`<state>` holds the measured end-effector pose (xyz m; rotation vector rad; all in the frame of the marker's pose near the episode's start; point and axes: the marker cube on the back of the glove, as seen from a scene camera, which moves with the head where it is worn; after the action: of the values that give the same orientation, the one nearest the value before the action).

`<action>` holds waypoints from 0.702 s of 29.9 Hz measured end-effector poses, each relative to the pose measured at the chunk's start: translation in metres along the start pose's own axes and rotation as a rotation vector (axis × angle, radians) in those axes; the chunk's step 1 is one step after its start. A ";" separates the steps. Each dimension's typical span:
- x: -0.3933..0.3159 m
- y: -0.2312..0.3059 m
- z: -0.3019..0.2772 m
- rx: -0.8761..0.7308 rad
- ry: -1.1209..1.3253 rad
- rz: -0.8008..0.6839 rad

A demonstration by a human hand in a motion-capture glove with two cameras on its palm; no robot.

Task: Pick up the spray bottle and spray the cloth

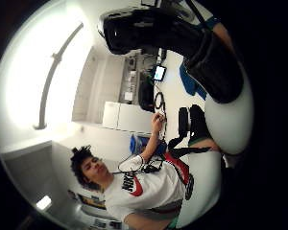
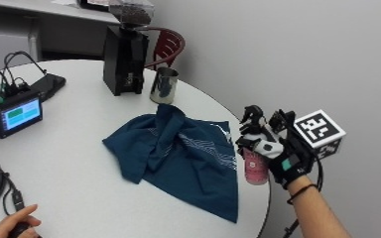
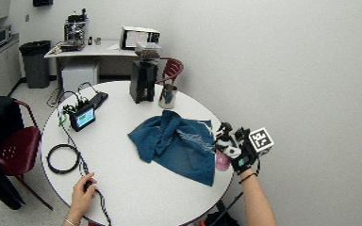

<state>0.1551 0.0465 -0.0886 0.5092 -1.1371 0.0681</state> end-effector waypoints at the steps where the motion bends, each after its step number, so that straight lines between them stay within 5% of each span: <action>1: -0.004 -0.004 -0.001 -0.013 0.021 0.024; 12: 0.073 0.009 0.032 -0.125 0.047 0.233; 21: 0.008 -0.029 0.013 -0.098 0.076 0.164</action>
<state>0.1562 0.0138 -0.0881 0.3233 -1.1001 0.1721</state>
